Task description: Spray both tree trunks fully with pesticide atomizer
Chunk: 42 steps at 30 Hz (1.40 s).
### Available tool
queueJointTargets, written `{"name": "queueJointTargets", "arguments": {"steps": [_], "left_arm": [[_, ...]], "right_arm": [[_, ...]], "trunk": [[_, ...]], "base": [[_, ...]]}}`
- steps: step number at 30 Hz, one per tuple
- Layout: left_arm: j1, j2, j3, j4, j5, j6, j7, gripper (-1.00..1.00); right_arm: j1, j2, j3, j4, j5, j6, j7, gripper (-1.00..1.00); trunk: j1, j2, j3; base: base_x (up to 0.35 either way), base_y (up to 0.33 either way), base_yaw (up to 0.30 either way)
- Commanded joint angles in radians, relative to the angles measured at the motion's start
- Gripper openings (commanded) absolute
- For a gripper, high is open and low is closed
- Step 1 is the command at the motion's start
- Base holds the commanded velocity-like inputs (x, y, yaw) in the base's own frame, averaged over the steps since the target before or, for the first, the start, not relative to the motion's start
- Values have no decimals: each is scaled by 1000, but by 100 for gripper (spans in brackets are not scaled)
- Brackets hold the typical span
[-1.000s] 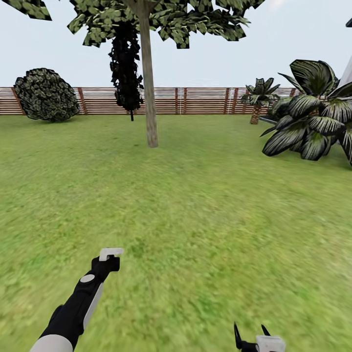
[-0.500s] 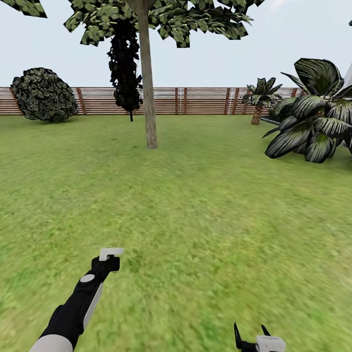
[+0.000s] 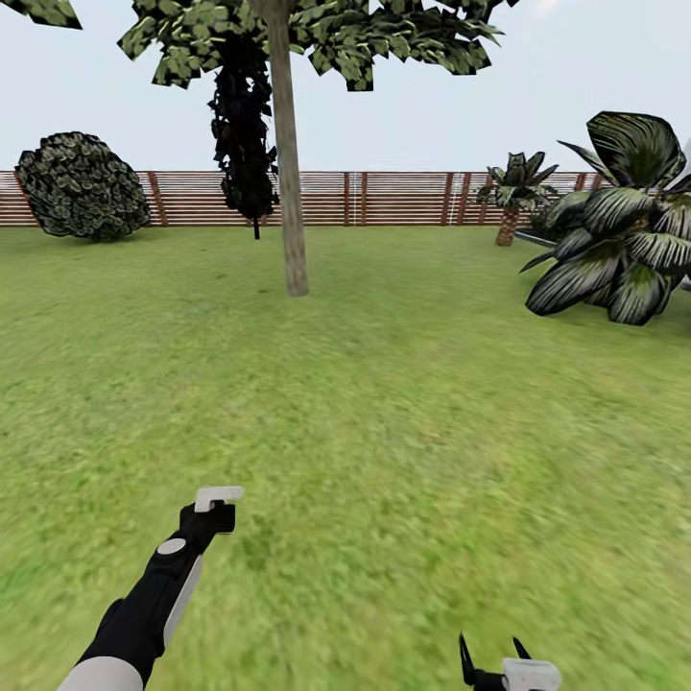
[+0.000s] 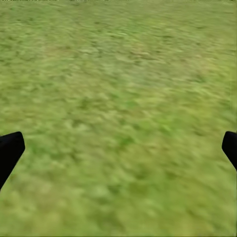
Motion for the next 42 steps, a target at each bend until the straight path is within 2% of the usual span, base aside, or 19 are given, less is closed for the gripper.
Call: {"name": "queueJointTargets", "arguments": {"steps": [1,8,27,42], "left_arm": [[0,0,0,0,0,0,0,-100],[0,0,0,1,0,0,0,-100],[0,0,-1,11,1,-6,3,-100],[0,0,0,12,1,-9,3,-100]], "right_arm": [[0,0,0,0,0,0,0,100],[0,0,0,0,0,0,0,100],[0,0,0,0,0,0,0,100],[0,0,0,0,0,0,0,100]], "trunk": [[0,0,0],[0,0,0],[0,0,-15],[0,0,-16]], "base": [[341,0,0],[341,0,43],[332,97,171],[337,6,16]]}}
